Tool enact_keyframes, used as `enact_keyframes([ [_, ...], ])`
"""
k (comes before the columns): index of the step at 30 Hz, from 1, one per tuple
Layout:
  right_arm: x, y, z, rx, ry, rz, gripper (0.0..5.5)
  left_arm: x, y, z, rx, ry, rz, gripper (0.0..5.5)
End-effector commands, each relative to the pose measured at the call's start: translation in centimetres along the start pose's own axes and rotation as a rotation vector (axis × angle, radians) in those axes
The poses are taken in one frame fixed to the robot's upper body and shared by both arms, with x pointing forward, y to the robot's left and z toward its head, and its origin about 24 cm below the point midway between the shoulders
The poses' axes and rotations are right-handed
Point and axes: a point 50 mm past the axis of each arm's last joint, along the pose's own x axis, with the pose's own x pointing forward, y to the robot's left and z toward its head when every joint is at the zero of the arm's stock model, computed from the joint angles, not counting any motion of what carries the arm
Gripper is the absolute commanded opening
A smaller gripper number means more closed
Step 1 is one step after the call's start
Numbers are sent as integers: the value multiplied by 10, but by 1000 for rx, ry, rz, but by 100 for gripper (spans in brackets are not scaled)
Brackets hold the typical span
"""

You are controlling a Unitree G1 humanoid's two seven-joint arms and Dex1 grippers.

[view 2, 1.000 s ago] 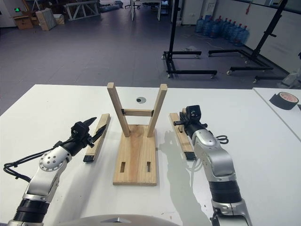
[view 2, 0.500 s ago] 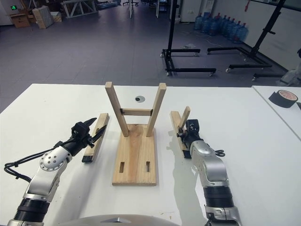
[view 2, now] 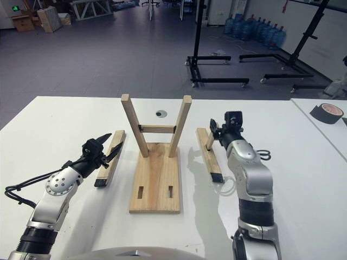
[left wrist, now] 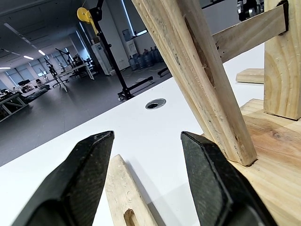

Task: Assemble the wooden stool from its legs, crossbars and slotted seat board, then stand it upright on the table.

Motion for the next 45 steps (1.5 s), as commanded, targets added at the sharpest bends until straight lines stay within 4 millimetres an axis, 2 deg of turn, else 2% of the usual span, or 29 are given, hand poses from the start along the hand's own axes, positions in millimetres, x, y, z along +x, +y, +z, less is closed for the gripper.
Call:
enact_keyframes([
  [1,2,4,33,6,-85,16,290,2,3,2,15,-2,-9,258],
  [5,12,7,68,-21,-189,29,290,2,3,1,15,4,-11,258],
  [7,22,7,69,-37,-197,18,290,4,4,0,4,9,-6,258],
  [8,28,6,60,-41,-176,10,290,6,5,0,-1,9,-6,258],
  [10,36,3,16,-40,-51,-24,290,8,5,0,-7,9,-7,258],
  [13,34,4,-45,20,128,-67,290,9,6,-1,-9,12,-10,258],
  [14,33,5,-57,17,165,-67,290,9,6,-1,-9,13,-9,258],
  [16,33,7,-60,15,164,-65,290,10,8,-1,-7,14,-12,258],
  [21,39,0,-10,23,-36,-72,290,10,9,-1,-10,11,4,258],
  [25,27,-5,43,33,-230,-56,290,7,6,-2,-18,16,7,258],
  [29,11,-20,72,33,-325,-62,290,3,6,-3,-25,19,26,258],
  [30,8,-27,73,44,-330,-72,311,1,7,-3,-28,18,35,258],
  [32,0,-46,57,52,-250,-149,346,-3,7,-3,-38,20,62,258],
  [34,-11,-53,27,70,-129,-178,376,-10,8,-5,-47,28,96,258],
  [35,-17,-52,13,73,-75,-174,396,-13,8,-6,-52,33,114,258],
  [37,-36,-46,-33,78,108,-142,429,-17,8,-7,-83,38,144,258],
  [38,-44,-39,-49,76,181,-120,453,-19,8,-8,-94,40,152,258],
  [39,-48,-33,-60,83,239,-99,453,-20,8,-8,-104,41,156,258],
  [45,-53,-2,-80,77,382,12,453,-18,11,-7,-109,49,148,258],
])
